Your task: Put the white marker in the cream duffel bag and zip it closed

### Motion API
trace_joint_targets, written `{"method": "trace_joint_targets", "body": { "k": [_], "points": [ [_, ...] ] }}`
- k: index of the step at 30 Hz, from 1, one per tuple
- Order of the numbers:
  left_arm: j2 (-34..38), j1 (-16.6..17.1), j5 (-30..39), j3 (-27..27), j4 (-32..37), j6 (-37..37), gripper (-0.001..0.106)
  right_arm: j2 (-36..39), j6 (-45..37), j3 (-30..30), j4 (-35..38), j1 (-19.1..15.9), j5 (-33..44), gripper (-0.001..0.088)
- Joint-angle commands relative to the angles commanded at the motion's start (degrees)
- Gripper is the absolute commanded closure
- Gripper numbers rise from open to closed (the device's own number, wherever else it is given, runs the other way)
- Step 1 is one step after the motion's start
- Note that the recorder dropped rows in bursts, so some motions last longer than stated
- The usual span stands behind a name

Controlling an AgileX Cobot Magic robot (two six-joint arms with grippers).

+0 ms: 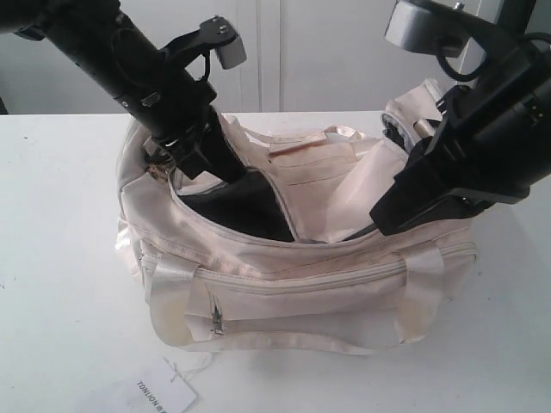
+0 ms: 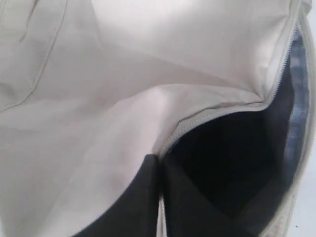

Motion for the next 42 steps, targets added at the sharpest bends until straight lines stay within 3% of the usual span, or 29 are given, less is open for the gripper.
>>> {"method": "trace_joint_targets", "body": {
  "k": [3, 7, 15, 19, 22, 28, 32, 42],
  "points": [
    [0.23, 0.0, 1.77, 0.0, 2.49, 0.64, 0.091, 0.0, 0.0, 0.0, 0.0, 0.0, 0.0, 0.0868],
    [0.23, 0.0, 1.47, 0.0, 2.39, 0.32, 0.055, 0.0, 0.0, 0.0, 0.23, 0.0, 0.0, 0.0868],
    [-4.05, 0.0, 0.74, 0.0, 1.25, 0.22, 0.054, 0.0, 0.0, 0.0, 0.76, 0.0, 0.0, 0.0868],
    [-7.36, 0.0, -5.92, 0.0, 4.7, -4.68, 0.058, 0.0, 0.0, 0.0, 0.76, 0.0, 0.0, 0.0868],
    [-7.99, 0.12, -12.24, 0.0, 12.28, -14.64, 0.075, 0.0, 0.0, 0.0, 0.76, 0.0, 0.0, 0.0868],
    [-7.99, 0.12, -12.54, 0.0, 18.91, -21.49, 0.105, 0.0, 0.0, 0.0, 0.76, 0.0, 0.0, 0.0868],
    [-7.99, 1.42, -12.3, 0.0, 19.59, -27.46, 0.105, 0.0, 0.0, 0.0, 0.76, 0.0, 0.0, 0.0868],
    [-7.99, 9.93, -7.5, 0.0, 19.6, -40.6, 0.105, 0.0, 0.0, 0.0, 0.76, 0.0, 0.0, 0.0868]
  ]
}}
